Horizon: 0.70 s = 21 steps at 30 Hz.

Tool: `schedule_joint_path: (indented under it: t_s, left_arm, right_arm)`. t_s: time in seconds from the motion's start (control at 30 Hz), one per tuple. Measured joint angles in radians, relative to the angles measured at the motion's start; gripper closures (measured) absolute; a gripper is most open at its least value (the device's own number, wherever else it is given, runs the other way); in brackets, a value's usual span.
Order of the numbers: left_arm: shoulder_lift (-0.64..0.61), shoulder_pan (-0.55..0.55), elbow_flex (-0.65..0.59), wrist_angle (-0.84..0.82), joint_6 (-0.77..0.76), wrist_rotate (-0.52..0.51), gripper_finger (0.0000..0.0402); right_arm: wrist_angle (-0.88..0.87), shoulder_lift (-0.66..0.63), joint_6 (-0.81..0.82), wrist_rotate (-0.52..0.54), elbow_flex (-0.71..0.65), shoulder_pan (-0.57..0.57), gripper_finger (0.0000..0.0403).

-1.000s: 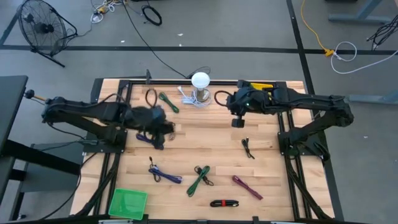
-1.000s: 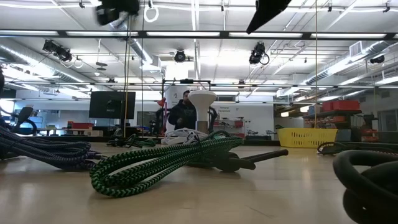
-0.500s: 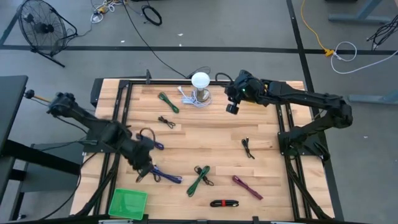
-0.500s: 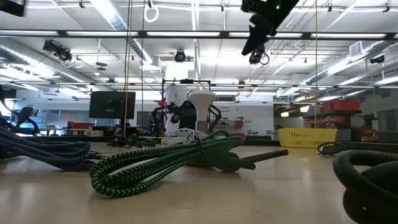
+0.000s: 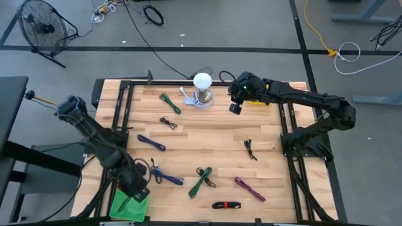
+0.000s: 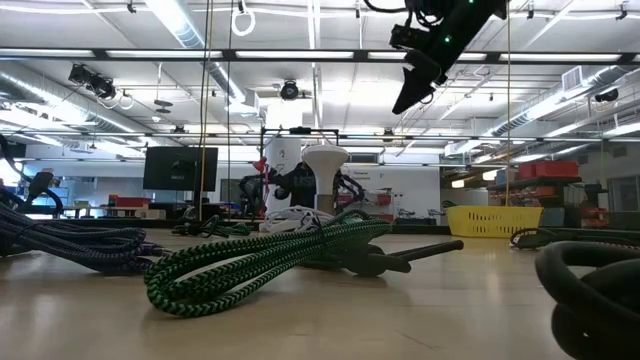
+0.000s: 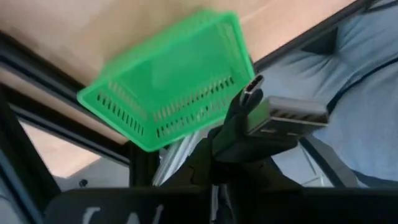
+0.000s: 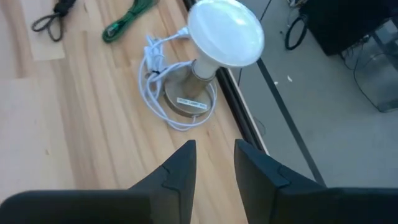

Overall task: Pick & Place USB Port
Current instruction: Put the black USB cable into the green bin

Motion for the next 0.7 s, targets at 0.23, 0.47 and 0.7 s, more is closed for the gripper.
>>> schedule_joint_path:
  t_s: [0.23,0.47,0.7]
  left_arm:
    - [0.108,-0.044,0.0,0.023,-0.044,0.052,0.0379]
    - [0.22,-0.052,0.0,0.031,0.031,0.184,0.0379]
    - [0.305,-0.058,0.0,0.03,0.168,0.19,0.0379]
  right_arm:
    - [0.05,0.0,0.003,-0.001,-0.039,-0.022,0.0291]
    - [0.061,0.0,0.034,-0.009,-0.047,-0.039,0.0291]
    - [0.102,0.0,0.042,-0.103,-0.047,-0.052,0.0291]
